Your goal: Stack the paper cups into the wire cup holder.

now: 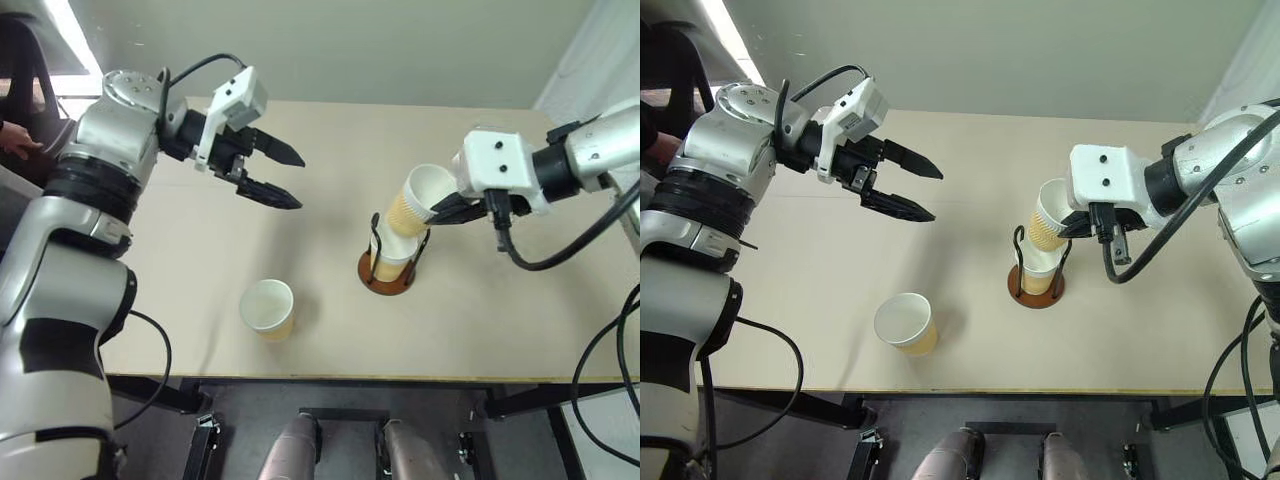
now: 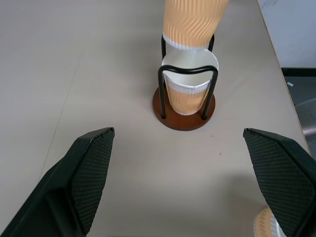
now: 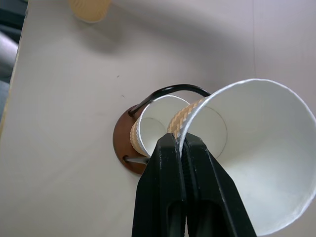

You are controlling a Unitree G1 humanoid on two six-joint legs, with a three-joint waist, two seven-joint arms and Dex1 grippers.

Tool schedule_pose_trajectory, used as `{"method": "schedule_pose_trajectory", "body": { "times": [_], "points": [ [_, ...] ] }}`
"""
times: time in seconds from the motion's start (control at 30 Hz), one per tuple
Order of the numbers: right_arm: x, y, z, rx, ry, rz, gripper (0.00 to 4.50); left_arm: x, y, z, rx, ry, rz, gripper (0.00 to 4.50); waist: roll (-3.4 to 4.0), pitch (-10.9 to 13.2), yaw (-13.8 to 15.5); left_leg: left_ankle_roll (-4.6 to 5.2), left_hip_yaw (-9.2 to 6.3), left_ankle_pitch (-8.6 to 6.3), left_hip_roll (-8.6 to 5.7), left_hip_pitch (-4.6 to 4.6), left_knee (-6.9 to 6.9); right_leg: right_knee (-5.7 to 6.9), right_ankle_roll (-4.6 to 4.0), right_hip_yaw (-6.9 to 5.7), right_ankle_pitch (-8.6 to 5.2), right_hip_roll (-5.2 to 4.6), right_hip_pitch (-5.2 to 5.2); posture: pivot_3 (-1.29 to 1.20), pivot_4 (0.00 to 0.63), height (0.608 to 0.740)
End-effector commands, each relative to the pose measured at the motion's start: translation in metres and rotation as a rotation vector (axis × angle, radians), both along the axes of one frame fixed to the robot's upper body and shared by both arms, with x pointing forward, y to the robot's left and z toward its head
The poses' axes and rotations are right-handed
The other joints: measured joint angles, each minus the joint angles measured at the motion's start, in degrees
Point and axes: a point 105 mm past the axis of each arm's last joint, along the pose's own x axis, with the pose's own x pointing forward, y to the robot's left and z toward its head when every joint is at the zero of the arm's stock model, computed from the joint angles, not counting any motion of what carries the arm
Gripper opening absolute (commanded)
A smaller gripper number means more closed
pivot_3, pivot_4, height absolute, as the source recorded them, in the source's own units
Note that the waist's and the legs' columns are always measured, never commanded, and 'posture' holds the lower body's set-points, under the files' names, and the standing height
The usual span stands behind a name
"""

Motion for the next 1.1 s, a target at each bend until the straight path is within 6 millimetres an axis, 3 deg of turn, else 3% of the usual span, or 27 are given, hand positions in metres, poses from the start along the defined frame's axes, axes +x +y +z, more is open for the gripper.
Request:
{"method": "schedule_pose_trajectory", "body": {
  "times": [0.03, 0.33, 0.7, 0.8, 0.93, 1.03, 1.1],
  "points": [
    [0.001, 0.0, 0.003, -0.032, -0.039, 0.018, 0.03, -0.007, -0.001, 0.01, -0.004, -0.022, -0.044, 4.5, 0.02, 0.01, 0.05, -0.01, -0.02, 0.01, 0.03, -0.01, 0.02, 0.0, -0.01, -0.03, 0.0, 0.03, 0.0, 0.0, 0.15, 0.74],
    [-0.003, 0.011, -0.006, -0.046, -0.007, 0.076, 0.03, -0.008, -0.003, 0.01, -0.005, -0.018, -0.053, 4.5, 0.01, 0.01, -0.01, -0.11, -0.05, 0.07, 0.15, 0.05, -0.04, 0.02, -0.17, -0.04, 0.07, 0.1, 0.0, 0.0, 0.15, 0.74],
    [0.006, 0.008, -0.02, -0.126, -0.054, 0.087, 0.03, -0.011, -0.005, 0.011, -0.011, -0.016, -0.067, 4.5, 0.0, 0.0, -0.02, -0.16, -0.05, 0.11, 0.17, 0.07, -0.07, 0.02, -0.24, -0.04, 0.12, 0.09, 0.01, 0.0, 0.15, 0.74],
    [0.008, 0.01, -0.021, -0.123, -0.06, 0.09, 0.58, -0.011, -0.006, 0.011, -0.012, -0.016, -0.069, 4.5, 0.0, 0.0, -0.04, -0.17, -0.07, 0.12, 0.19, 0.08, -0.08, 0.03, -0.25, -0.03, 0.15, 0.1, 0.0, 0.0, 0.15, 0.74],
    [0.005, 0.016, -0.018, -0.072, -0.036, 0.095, 1.89, -0.011, -0.006, 0.012, -0.015, -0.015, -0.07, 4.5, -0.01, -0.01, -0.13, -0.18, -0.09, 0.15, 0.2, 0.07, -0.1, 0.01, -0.26, -0.03, 0.16, 0.08, 0.01, 0.0, 0.15, 0.74],
    [0.003, 0.023, -0.012, 0.0, -0.017, 0.085, 1.89, -0.011, -0.006, 0.011, -0.017, -0.012, -0.071, 4.5, 0.0, 0.0, -0.17, -0.2, -0.05, 0.17, 0.18, 0.07, -0.13, 0.01, -0.27, -0.03, 0.17, 0.11, 0.0, 0.0, 0.15, 0.74],
    [0.005, 0.026, 0.005, 0.118, -0.013, 0.037, 1.89, -0.011, -0.008, 0.014, -0.029, -0.021, -0.073, 4.5, 0.01, 0.01, -0.13, -0.2, -0.08, 0.18, 0.2, 0.07, -0.13, 0.0, -0.27, -0.03, 0.17, 0.1, 0.0, 0.0, 0.15, 0.74]
  ]
}}
